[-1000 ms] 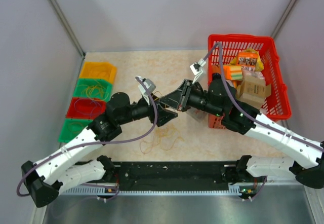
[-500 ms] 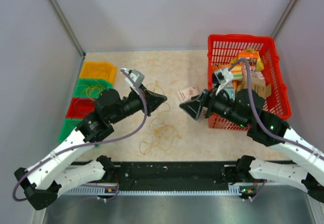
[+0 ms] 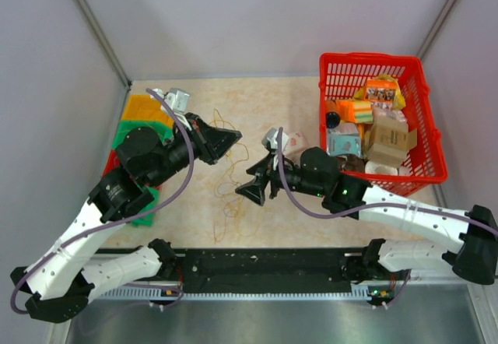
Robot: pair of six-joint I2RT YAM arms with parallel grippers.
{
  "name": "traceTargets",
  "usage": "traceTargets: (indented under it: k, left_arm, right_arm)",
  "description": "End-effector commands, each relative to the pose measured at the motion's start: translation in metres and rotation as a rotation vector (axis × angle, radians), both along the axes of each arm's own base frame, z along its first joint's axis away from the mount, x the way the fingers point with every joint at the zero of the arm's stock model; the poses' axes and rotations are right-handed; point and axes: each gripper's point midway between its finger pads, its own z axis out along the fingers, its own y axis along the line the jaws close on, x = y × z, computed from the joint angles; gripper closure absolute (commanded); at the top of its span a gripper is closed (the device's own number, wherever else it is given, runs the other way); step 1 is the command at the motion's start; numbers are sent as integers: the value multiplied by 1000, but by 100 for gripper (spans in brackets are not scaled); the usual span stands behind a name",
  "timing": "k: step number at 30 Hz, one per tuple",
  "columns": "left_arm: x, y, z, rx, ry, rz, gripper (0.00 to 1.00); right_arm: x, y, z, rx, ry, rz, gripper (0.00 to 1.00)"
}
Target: Untangle the cables
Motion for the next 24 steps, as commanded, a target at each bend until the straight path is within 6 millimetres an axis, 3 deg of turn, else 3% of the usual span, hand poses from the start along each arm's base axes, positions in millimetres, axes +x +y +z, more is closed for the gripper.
traceTargets:
  k: [1,3,6,9,12,15,20,24]
  left_arm:
    - [-1,4,15,-33,19,19,100]
    - [6,10,18,-29,7,70,100]
    - [14,14,23,-19,-4,113,100]
    - [20,7,25,-20,-5,107,100]
    - [24,8,32,-31,-18,127,100]
    - [31,22,45,-13,-69,202,100]
    - [51,56,66,65,-171,399,100]
    - [50,66,99,56,-260,431,100]
  right_arm:
    - [14,22,73,186,-145,-15,39]
    - [9,21,69,189,-121,-1,55]
    - [-6,13,65,269,-100,43,70]
    - [-16,15,71,316,-90,90,100]
    - [-5,20,70,290,-53,40,100]
    - [5,7,54,271,14,-65,100]
    - [-11,-38,-36,52,106,-244,100]
    - [-11,-79,-83,-127,131,-403,100]
